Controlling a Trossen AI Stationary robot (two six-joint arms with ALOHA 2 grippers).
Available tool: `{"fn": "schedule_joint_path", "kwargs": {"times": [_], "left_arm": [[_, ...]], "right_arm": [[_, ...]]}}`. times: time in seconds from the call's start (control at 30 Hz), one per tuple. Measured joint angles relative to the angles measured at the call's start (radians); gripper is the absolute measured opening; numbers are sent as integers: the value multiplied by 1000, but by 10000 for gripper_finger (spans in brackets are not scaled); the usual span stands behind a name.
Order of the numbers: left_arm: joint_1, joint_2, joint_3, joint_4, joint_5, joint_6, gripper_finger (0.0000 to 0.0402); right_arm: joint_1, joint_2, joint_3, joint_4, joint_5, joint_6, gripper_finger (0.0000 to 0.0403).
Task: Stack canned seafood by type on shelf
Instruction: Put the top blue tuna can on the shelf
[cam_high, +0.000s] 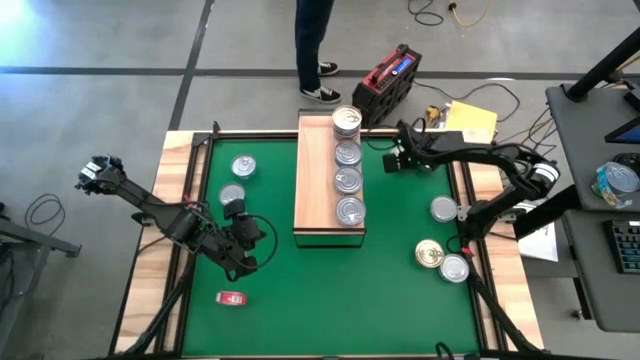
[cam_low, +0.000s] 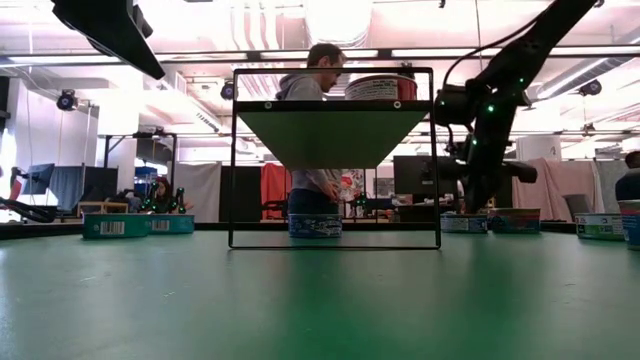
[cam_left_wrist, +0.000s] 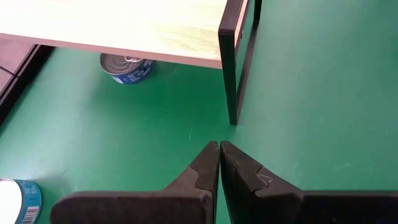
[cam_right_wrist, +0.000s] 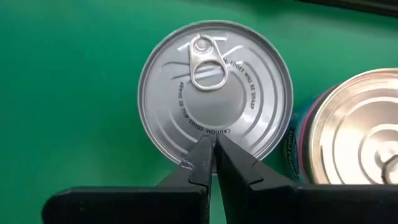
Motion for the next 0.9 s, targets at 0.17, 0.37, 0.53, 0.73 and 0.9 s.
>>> {"fn": "schedule_joint_path", "kwargs": {"times": [0.17,0.37,0.53,0.73,0.9], "left_arm": [[0,0,0,0,0,2,0],[0,0,0,1,0,3,0],[0,0,0,1,-10,6,0],[0,0,0,1,-25,8,0],[0,0,0,1,-26,9,0]], "right_arm": [[0,0,-15,20,0,4,12],[1,-1,-15,13,-31,9,12],[15,-4,-15,10,-67,22,12],[18,-45,-19,3,-73,30,12],[18,-91,-19,17,-12,29,12]]}}
